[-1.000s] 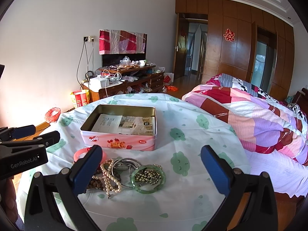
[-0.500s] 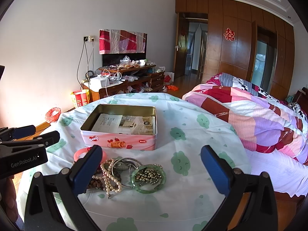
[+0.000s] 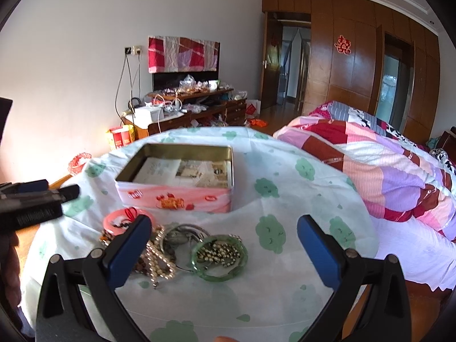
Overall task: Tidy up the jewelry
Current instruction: 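Move the left tool to the pink bangle while the right tool approaches the green jade bangle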
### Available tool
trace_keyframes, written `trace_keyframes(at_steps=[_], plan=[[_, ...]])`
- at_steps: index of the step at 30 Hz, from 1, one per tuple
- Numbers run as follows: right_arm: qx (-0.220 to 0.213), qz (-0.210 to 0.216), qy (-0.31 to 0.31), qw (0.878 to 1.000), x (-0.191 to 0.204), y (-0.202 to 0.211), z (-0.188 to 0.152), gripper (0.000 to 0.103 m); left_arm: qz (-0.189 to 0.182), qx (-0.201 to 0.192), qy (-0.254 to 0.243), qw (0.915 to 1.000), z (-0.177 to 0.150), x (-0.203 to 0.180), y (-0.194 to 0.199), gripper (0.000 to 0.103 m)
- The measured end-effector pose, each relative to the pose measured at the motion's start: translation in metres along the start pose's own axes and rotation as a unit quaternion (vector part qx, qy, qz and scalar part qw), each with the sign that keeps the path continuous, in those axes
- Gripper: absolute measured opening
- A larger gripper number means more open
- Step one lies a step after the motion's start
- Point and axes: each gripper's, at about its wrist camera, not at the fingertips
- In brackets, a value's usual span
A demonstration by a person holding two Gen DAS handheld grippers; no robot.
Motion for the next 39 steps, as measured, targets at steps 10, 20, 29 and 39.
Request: trace_keyframes(at_steps=[10, 20, 29, 39], plan=[[0.044, 0.007, -0.018, 0.999, -0.018, -0.026, -0.015, 0.103, -0.019, 0.035, -0.003, 0.9992, -0.011, -0.003, -0.030, 0.072], [0.049, 0.009, -0.016, 0.999, -0.017, -0.029, -0.020, 0.103, -0.053, 0.055, -0.033, 0.9965, -0.014, -0.022, -0.039, 0.071], [0.053, 0.010, -0.013, 0.998, -0.011, -0.033, -0.018, 0.103, -0.058, 0.080, -0.049, 0.9939, -0.020, -0.025, -0.057, 0.055], [0.054, 0.012, -0.015, 0.998, -0.012, -0.035, -0.020, 0.103, -0.070, 0.086, -0.075, 0.9910, -0.026, -0.027, -0.063, 0.011]])
Point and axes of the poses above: each gripper's, at about its wrist camera, not at the fingertips, and y roughly against the way its jaws point, x to its left, z to its top, and after that the axes turned 5 degrees about -z, right-handed
